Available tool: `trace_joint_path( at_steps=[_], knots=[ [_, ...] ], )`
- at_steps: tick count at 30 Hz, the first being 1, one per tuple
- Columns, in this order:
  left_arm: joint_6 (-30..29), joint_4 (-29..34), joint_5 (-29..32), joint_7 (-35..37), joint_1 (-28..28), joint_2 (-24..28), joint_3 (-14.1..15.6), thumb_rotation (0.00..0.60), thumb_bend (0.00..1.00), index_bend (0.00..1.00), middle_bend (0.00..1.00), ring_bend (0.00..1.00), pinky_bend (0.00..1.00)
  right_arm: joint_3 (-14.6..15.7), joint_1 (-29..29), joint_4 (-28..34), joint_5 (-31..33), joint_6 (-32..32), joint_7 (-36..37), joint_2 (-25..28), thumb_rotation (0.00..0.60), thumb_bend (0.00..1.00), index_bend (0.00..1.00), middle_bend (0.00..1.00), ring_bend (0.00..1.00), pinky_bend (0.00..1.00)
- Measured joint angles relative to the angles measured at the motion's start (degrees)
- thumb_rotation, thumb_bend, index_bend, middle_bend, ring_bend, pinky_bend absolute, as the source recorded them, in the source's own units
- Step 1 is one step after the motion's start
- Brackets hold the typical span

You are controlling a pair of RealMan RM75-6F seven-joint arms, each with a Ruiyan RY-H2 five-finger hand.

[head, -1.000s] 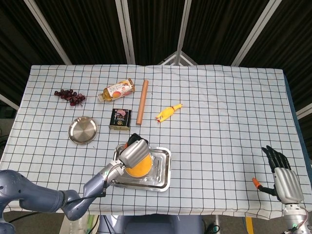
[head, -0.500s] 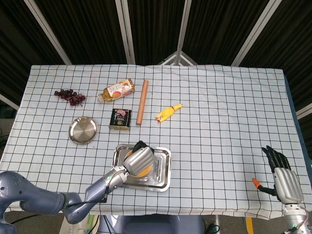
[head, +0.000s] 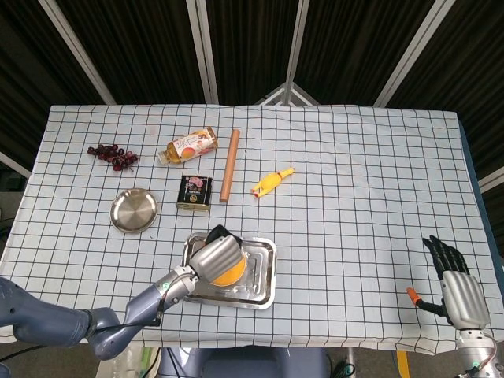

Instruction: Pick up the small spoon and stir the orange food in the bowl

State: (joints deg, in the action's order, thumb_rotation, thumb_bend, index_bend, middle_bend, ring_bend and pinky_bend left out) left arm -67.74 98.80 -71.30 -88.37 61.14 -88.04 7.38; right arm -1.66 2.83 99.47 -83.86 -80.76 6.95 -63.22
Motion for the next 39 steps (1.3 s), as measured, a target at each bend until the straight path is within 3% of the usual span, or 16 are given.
trace_joint_path(
  at_steps=[9,23,39],
  knots=[
    [1.2,-2.47,1.38,-0.18,-0.67,1.25,-1.12,0.6,0.75,0.75,1.0,1.0,1.0,-0.01,0.06,0.0,0.1,0.16,0.1,0.02,0.6,0.32,0.0,0.0,0.0,0.0],
    [4.07,-4.7,2.0,-2.59,-0.71,-2.34,-1.93,0.6,0.75,0.75,1.0,1.0,1.0,-0.05,0.06,-0.04,0.01,0.09,0.37,0.11,0.6,0.32,0.0,0.0,0.0,0.0],
    [3.46,0.69,0.64,-0.15,-1.87,-1.09,-3.32,0.6,0.75,0.75,1.0,1.0,1.0,-0.04,0.13,-0.16,0.05,0.22,0.21,0.09,0.6,0.32,0.0,0.0,0.0,0.0]
  ],
)
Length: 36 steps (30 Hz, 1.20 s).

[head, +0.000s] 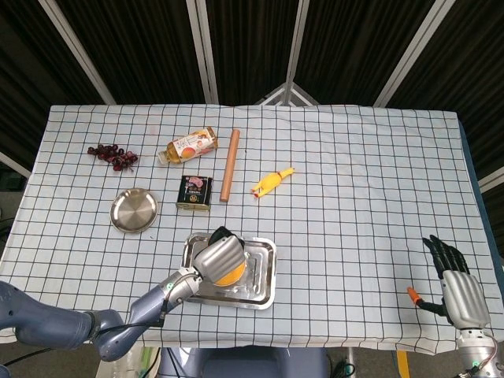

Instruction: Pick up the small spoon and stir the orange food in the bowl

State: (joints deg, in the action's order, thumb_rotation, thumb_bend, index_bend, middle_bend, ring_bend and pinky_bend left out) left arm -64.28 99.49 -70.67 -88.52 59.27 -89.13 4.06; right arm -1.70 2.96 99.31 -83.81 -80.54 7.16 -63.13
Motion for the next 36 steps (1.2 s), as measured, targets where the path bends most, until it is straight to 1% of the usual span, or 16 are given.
trace_joint_path(
  at_steps=[15,26,36],
  knots=[
    [0.31,2.58,-1.16,0.27,-0.64,3.68,-0.23,0.6,0.75,0.75,1.0,1.0,1.0,-0.04,0.06,0.02,0.13,0.11,-0.12,-0.07,0.6,0.32,0.0,0.0,0.0,0.0],
    [1.82,2.32,-1.64,-0.23,-0.69,1.91,0.02,0.6,0.75,0.75,1.0,1.0,1.0,-0.09,0.02,0.18,0.36,0.15,0.05,0.04,0.6,0.32,0.0,0.0,0.0,0.0],
    [2.31,0.32,-0.04,-0.9,-1.22,1.3,-0.22,0.6,0.75,0.76,1.0,1.0,1.0,-0.03,0.01,0.25,0.3,0.14,-0.08,-0.01,0.6,0.32,0.0,0.0,0.0,0.0]
  ],
)
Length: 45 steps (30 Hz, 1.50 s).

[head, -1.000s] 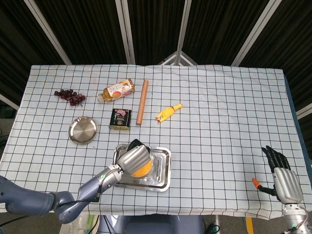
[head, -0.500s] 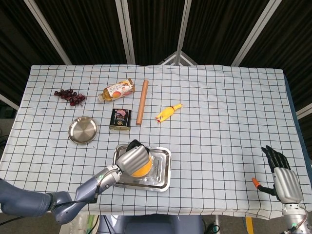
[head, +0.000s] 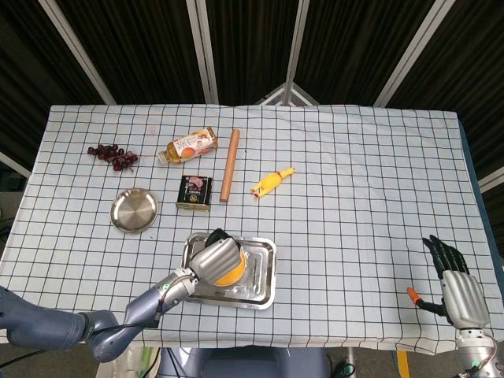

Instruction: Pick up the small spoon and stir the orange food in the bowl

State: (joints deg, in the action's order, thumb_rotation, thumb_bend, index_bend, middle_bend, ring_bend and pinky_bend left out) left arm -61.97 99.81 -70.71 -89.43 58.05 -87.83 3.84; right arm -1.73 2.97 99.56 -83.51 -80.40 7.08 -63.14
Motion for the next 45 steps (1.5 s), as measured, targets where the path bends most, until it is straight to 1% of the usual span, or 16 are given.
trace_joint_path(
  at_steps=[11,19,26,35,45],
  knots=[
    [-0.59,-2.6,2.49,-1.82,-0.66,0.25,-0.52,0.6,0.75,0.76,1.0,1.0,1.0,-0.08,0.04,-0.02,-0.03,-0.02,0.21,0.04,0.6,0.32,0.0,0.0,0.0,0.0],
    [-2.33,-1.28,0.79,1.43,-1.39,0.71,-1.52,0.6,0.75,0.76,1.0,1.0,1.0,0.01,0.04,-0.03,-0.16,-0.03,-0.01,-0.06,0.6,0.32,0.0,0.0,0.0,0.0],
    [-2.41,0.66,-0.36,3.32,-1.54,0.11,-2.37,0.6,0.75,0.76,1.0,1.0,1.0,0.05,-0.03,0.07,-0.14,-0.12,-0.11,-0.04,0.6,0.32,0.0,0.0,0.0,0.0],
    [-1.14,1.29,0.37,1.63,-1.14,-2.14,-2.39,0.6,0.75,0.76,1.0,1.0,1.0,-0.02,-0.03,0.03,-0.09,-0.12,0.31,0.11,0.6,0.32,0.0,0.0,0.0,0.0],
    [-0.56,-0.31,1.59,-0.73,-1.07,-3.36,-1.78,0.6,0.75,0.77,1.0,1.0,1.0,0.0,-0.02,0.04,-0.1,-0.08,0.32,0.12,0.6,0.32,0.0,0.0,0.0,0.0]
  ],
)
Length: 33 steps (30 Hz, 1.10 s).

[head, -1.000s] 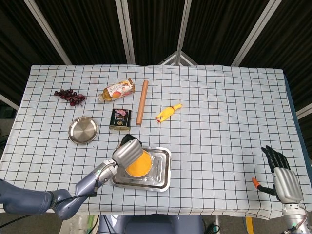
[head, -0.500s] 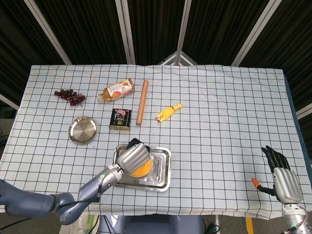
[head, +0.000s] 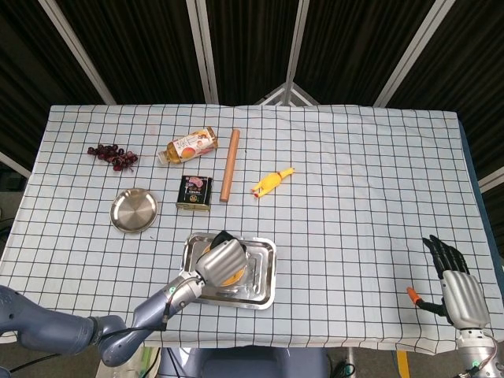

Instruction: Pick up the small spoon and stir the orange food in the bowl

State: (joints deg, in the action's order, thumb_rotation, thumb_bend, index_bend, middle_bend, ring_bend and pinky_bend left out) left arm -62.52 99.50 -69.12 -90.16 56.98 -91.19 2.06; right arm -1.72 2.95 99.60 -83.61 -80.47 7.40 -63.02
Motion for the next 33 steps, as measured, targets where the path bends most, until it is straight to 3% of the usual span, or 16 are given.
trace_joint_path(
  at_steps=[15,33],
  knots=[
    [-1.43,-2.76,2.94,-0.95,-0.85,1.57,-0.56,0.6,0.75,0.77,1.0,1.0,1.0,0.07,0.01,0.01,-0.04,0.06,-0.21,-0.06,0.6,0.32,0.0,0.0,0.0,0.0],
    [-2.73,-2.79,1.21,1.07,-1.4,3.15,-1.18,0.6,0.75,0.77,1.0,1.0,1.0,0.12,0.03,0.15,0.05,0.2,-0.32,-0.03,0.6,0.32,0.0,0.0,0.0,0.0]
  ],
)
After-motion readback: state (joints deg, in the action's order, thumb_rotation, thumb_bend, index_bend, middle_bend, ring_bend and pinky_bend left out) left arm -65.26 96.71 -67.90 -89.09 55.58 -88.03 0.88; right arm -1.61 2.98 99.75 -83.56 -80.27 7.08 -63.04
